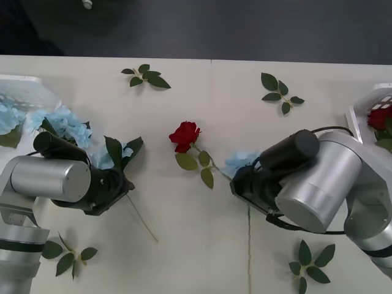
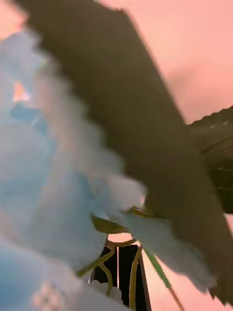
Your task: Put the red flowers into the right box and the blue flowers into the left box
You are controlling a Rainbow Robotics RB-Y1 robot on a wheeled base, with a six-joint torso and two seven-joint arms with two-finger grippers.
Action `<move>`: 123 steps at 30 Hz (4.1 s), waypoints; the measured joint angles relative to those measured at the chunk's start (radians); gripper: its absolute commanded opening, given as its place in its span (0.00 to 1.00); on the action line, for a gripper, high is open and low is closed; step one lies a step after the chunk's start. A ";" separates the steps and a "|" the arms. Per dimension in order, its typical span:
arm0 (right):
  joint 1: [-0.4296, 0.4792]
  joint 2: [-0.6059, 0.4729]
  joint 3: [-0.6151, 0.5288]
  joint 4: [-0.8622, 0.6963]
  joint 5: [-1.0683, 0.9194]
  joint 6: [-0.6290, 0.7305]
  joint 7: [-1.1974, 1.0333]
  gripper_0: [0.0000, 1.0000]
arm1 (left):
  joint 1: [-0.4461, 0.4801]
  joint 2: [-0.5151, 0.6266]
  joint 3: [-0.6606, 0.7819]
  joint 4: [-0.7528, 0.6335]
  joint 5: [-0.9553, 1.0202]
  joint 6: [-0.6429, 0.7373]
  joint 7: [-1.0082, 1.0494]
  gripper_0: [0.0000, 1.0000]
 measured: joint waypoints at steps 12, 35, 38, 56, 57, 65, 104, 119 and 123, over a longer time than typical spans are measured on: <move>0.055 -0.018 -0.016 -0.007 0.025 -0.014 0.049 0.13 | 0.000 -0.001 -0.016 0.005 -0.020 -0.022 0.000 0.00; 0.056 -0.018 -0.036 -0.007 0.052 -0.027 0.107 0.71 | -0.008 0.018 0.033 -0.244 0.081 0.101 0.000 0.00; 0.060 -0.018 -0.029 -0.007 0.081 -0.046 0.111 0.70 | 0.006 0.029 0.034 -0.339 0.099 0.125 0.000 0.00; 0.109 0.009 0.093 -0.016 0.225 -0.056 0.158 0.71 | 0.176 0.068 0.250 -0.785 0.127 0.129 -0.264 0.00; 0.116 0.018 0.095 -0.016 0.244 -0.062 0.158 0.70 | 0.176 0.074 0.273 -0.785 0.133 0.129 -0.269 0.00; 0.167 0.055 0.119 -0.015 0.340 -0.130 0.158 0.71 | 0.130 0.141 0.416 -0.704 0.173 0.189 -0.389 0.00; 0.196 0.120 0.141 0.233 0.481 -0.391 0.225 0.70 | -0.086 0.403 0.714 0.211 0.239 -0.016 -1.186 0.00; 0.196 0.120 0.142 0.286 0.505 -0.448 0.225 0.71 | -0.086 0.403 0.714 0.211 0.271 -0.016 -1.186 0.97; 0.196 0.120 0.142 0.286 0.505 -0.449 0.225 0.70 | -0.086 0.403 0.714 0.211 0.300 -0.015 -1.186 1.00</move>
